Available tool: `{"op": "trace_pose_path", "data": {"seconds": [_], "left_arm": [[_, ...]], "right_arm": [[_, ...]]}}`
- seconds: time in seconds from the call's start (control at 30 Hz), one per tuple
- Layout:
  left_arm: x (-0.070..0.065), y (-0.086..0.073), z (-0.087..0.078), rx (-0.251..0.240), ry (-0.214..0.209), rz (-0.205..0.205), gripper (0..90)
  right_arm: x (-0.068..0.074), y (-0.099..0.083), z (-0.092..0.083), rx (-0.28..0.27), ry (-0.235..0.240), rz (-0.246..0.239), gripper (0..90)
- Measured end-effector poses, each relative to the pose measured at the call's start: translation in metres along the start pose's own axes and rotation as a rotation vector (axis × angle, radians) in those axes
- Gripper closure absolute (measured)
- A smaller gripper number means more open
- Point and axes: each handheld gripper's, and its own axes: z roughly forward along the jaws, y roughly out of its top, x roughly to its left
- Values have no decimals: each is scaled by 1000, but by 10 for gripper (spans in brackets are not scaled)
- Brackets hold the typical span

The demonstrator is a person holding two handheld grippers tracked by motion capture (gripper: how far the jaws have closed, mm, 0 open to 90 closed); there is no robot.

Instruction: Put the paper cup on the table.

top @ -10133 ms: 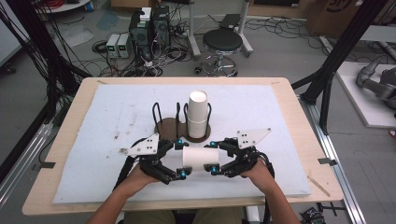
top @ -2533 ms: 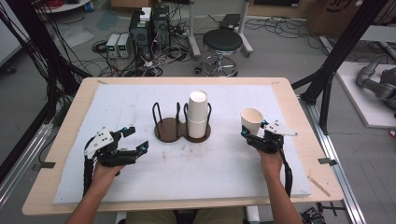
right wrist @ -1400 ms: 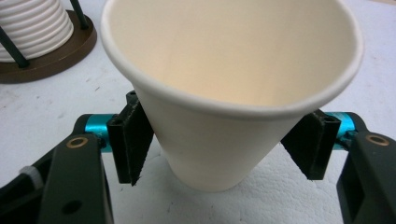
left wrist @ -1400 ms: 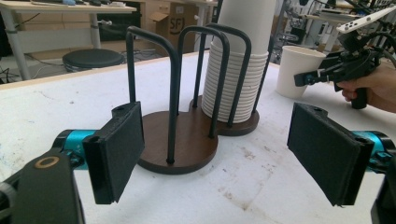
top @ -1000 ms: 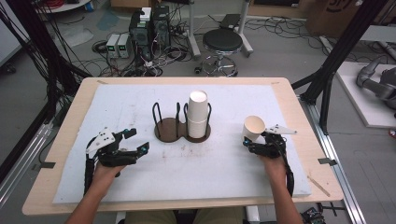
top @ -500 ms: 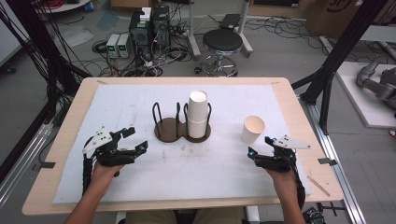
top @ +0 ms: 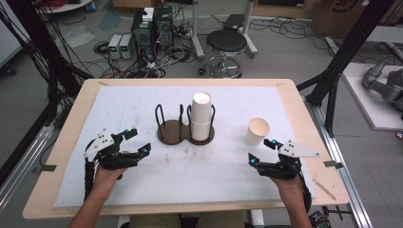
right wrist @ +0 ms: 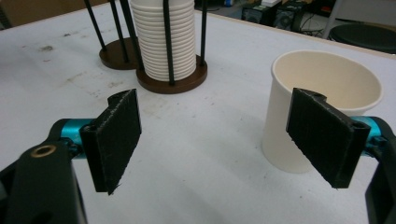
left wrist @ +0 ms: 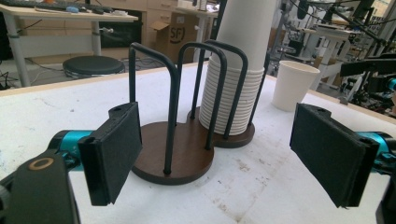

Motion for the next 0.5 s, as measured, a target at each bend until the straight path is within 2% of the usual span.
{"op": "trace_pose_path", "data": {"seconds": [0.07,0.27,0.5], "left_arm": [[0,0,-1,1,2,1,168],[-2,-1,-4,0,-1,6,168],[-4,-1,-9,0,-1,18,168]], "right_arm": [[1,0,0,-4,1,-11,184],[4,2,0,-17,14,7,184],[6,4,2,-27,8,-1,184]]}}
